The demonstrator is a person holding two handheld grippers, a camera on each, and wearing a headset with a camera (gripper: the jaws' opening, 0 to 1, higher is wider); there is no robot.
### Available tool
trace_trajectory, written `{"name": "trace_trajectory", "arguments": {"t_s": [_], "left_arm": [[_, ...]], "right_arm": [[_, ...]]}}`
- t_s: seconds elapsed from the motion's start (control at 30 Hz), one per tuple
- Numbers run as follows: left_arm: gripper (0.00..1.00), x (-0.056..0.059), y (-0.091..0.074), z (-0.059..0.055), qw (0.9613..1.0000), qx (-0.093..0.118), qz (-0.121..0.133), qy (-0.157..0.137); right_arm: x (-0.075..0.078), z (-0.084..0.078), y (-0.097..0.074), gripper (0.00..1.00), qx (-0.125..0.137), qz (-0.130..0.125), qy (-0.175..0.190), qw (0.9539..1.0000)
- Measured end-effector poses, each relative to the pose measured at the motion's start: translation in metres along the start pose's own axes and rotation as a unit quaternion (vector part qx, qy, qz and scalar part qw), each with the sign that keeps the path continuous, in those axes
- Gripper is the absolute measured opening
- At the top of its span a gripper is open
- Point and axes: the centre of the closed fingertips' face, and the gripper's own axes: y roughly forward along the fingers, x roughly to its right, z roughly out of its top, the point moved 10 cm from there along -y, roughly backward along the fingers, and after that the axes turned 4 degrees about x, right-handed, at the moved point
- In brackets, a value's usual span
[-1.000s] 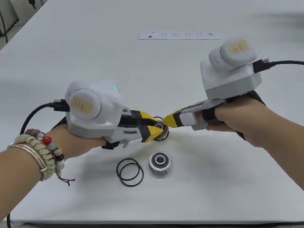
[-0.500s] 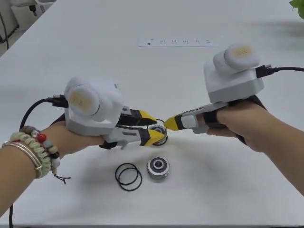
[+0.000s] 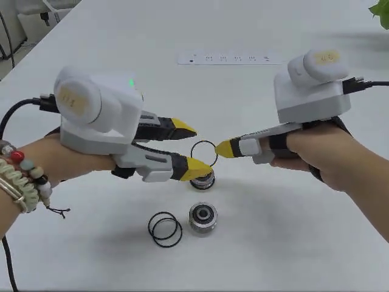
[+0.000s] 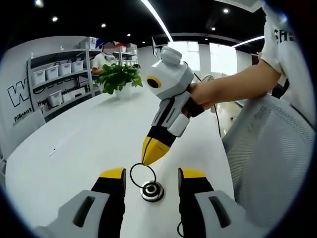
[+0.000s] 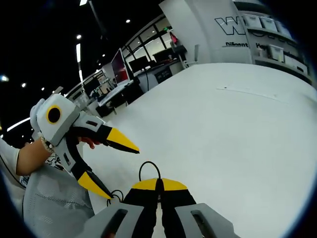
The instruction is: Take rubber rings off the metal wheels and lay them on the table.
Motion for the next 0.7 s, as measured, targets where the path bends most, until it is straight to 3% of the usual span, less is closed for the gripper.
{"name": "trace_trajectory", "arguments": {"t_s": [0.23,0.37,0.5,0.7], "left_arm": [[0.51,0.003,-0.018,0.012,0.9996,-0.016,-0.013,0.017],[0.54,0.006,-0.031,0.019,0.9991,-0.023,-0.006,0.034],[0.64,0.009,-0.044,0.025,0.9986,-0.027,0.004,0.046],[0.71,0.016,-0.068,0.029,0.9979,-0.027,0.021,0.055]], "right_arm": [[-0.002,0.005,-0.005,0.0,0.009,0.001,-0.003,1.0],[-0.004,0.009,-0.008,0.0,0.017,0.003,-0.003,0.9998],[-0.007,0.012,-0.01,0.0,0.023,0.009,-0.006,0.9997],[-0.014,0.015,-0.01,0.0,0.024,0.017,-0.016,0.9995]]}}
